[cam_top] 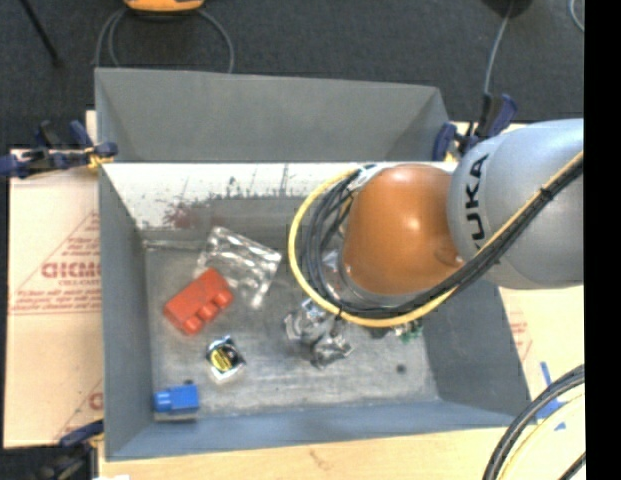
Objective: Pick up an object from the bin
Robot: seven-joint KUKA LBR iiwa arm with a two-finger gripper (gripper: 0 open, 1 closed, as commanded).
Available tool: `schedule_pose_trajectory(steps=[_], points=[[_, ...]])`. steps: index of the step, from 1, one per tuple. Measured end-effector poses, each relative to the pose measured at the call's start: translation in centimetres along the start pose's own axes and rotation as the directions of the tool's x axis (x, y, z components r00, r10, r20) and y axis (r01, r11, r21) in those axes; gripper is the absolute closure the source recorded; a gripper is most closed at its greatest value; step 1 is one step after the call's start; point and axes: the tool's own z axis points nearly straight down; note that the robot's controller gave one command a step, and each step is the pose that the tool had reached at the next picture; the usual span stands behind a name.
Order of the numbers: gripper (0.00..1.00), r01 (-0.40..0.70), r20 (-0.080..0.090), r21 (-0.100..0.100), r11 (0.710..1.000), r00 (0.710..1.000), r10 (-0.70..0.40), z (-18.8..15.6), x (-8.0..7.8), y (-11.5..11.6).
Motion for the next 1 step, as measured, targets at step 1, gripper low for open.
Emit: schedule_pose_trajectory(steps=[1], points=[[1.0,0.036,0.004,0.004,0.999,0.999,-0.036,-7.79,-0.8,-2.29]])
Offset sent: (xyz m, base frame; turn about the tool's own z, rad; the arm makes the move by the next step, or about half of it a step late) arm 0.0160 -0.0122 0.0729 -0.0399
